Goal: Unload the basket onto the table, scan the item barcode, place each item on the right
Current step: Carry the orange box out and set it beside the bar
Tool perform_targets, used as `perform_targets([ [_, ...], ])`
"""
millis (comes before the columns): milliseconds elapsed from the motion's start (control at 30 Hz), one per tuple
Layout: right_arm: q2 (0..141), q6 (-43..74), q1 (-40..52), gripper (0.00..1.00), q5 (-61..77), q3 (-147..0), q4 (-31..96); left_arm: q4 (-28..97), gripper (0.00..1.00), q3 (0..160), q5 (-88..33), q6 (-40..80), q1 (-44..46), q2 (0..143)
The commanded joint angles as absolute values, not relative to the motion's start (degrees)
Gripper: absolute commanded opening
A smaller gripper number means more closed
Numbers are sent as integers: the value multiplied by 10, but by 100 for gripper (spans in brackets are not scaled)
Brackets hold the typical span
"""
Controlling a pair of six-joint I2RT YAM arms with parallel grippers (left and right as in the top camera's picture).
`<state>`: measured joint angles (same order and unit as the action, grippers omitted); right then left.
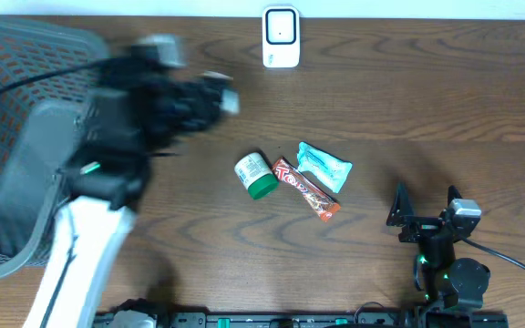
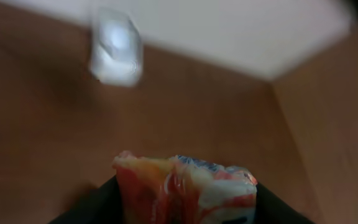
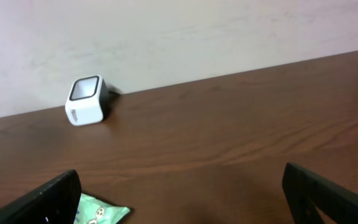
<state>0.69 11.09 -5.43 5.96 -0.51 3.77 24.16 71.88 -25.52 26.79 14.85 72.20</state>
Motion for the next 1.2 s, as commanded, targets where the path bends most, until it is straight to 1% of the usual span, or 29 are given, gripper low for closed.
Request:
perform_targets([
  [0, 4, 105, -50, 99, 59, -3, 38, 236, 55, 722, -270, 282, 249, 802],
  [200, 4, 104, -50, 99, 59, -3, 38, 182, 55, 722, -270, 281, 342, 931],
  [400, 4, 105, -50, 99, 59, -3, 38, 136, 55, 722, -270, 289, 384, 1025],
  [467, 4, 105, -50, 99, 59, -3, 38, 133, 55, 722, -270, 270, 392, 1037],
  [567, 4, 105, -50, 99, 59, -3, 38, 138, 56, 722, -270, 166, 404, 1038],
  [667, 4, 104, -50, 99, 59, -3, 38, 162, 56, 722, -270, 5, 419, 1038],
  [700, 4, 104, -50, 99, 59, -3, 38, 187, 61, 722, -270, -85, 427, 1038],
  [733, 4, 105, -50, 99, 59, -3, 38, 198, 66, 722, -270, -119, 431, 1038],
  [867, 4, 104, -50, 99, 59, -3, 38, 249, 84, 722, -258, -223, 435, 1038],
  [967, 4, 105, -50, 99, 59, -3, 38, 268, 98, 722, -185, -264, 435, 1038],
  [1000, 4, 104, -50, 99, 59, -3, 38, 269, 99, 722, -136, -264, 435, 1038],
  [1067, 4, 104, -50, 99, 59, -3, 38, 267, 98, 722, -90, -264, 435, 1035],
  [1167, 4, 104, -50, 99, 59, -3, 38, 264, 98, 722, -85, -249, 435, 1019],
])
